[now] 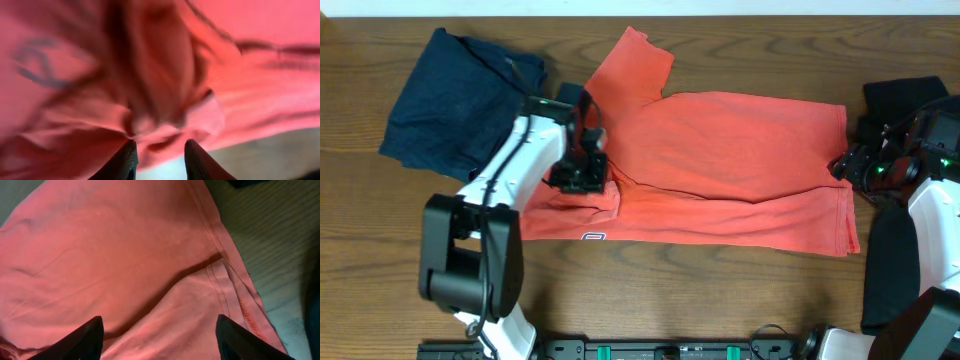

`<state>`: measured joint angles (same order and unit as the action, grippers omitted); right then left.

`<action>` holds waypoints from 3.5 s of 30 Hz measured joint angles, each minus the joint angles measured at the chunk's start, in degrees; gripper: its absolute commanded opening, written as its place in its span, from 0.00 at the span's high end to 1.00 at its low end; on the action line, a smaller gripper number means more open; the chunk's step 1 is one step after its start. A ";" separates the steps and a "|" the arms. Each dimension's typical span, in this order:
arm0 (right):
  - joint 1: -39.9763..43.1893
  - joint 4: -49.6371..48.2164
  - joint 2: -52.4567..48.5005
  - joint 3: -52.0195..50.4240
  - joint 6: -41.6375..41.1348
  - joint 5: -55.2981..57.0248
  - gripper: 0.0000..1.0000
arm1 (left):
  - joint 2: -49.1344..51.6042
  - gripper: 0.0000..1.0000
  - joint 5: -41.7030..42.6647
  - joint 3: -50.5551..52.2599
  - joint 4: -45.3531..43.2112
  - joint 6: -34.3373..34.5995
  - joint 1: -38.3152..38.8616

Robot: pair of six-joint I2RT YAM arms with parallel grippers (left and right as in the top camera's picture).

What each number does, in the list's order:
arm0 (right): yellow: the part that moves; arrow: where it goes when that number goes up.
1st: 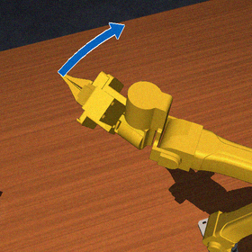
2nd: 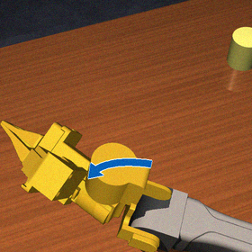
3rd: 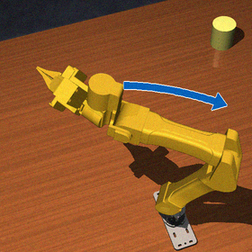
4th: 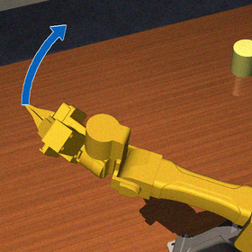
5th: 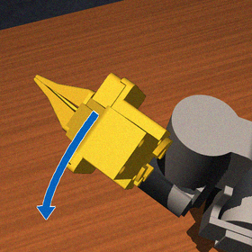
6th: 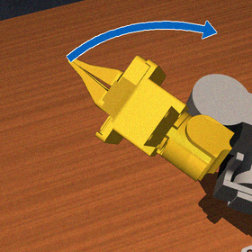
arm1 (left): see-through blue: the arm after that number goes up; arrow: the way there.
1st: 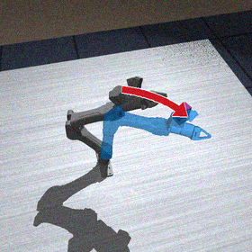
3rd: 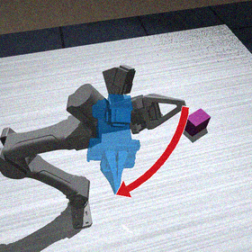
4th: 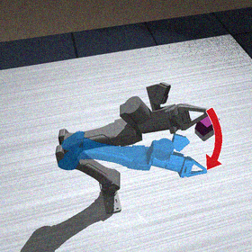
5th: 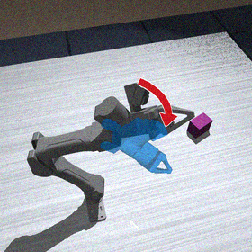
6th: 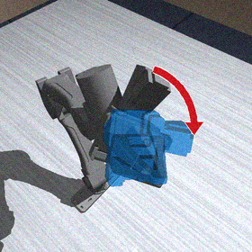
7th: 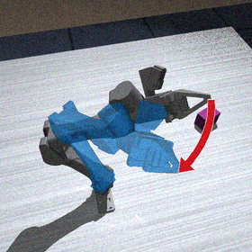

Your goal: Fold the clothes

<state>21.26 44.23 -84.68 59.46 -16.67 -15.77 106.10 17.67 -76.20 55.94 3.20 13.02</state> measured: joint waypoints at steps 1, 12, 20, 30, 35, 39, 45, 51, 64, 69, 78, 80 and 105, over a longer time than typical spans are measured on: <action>0.00 -0.02 0.00 0.00 0.00 0.02 0.30 | -0.11 0.66 -0.15 0.00 -1.03 -0.02 -0.52; 0.00 -0.11 0.00 0.00 0.00 0.13 0.29 | 0.66 0.91 2.05 0.02 -6.25 0.33 0.00; 0.00 -0.22 0.00 0.00 0.00 0.13 0.30 | 0.68 0.92 9.40 0.02 -13.64 1.11 0.85; 0.00 -0.22 0.00 0.00 0.00 0.13 0.30 | 0.72 0.66 10.95 0.02 -12.44 1.97 6.38; 0.00 -0.22 0.00 0.00 0.00 0.13 0.29 | 0.72 0.66 11.39 0.00 -7.82 1.97 7.61; 0.00 -0.24 0.00 0.00 0.00 0.15 0.29 | 0.72 0.64 10.82 0.00 -5.60 1.95 6.56; 0.00 -0.42 0.00 0.00 0.00 0.13 0.29 | 0.72 0.62 4.85 0.00 -5.84 1.97 8.04; 0.00 -0.50 0.00 0.00 0.00 0.15 0.30 | 0.72 0.57 -2.10 0.00 -6.29 1.90 13.20; 0.00 -0.72 0.00 0.00 0.00 0.15 0.30 | 1.03 0.70 -14.82 2.43 -11.17 2.01 17.49; 0.00 -0.79 0.00 0.00 0.00 0.15 0.31 | 1.81 0.94 -15.58 3.58 -11.19 2.27 17.49; 0.00 -0.85 0.00 0.00 0.00 0.13 0.30 | 1.51 0.94 -14.23 2.93 -5.07 3.02 17.49; 0.00 -0.87 0.00 0.00 -0.02 0.15 0.30 | 0.59 0.94 -12.96 2.93 -4.09 3.02 17.49; 0.00 -1.73 0.00 0.00 -0.02 0.15 0.29 | -2.34 0.57 -10.45 2.86 0.02 3.19 25.70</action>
<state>21.26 42.50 -84.68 59.46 -16.69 -15.62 103.77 7.22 -73.34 55.96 6.39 38.72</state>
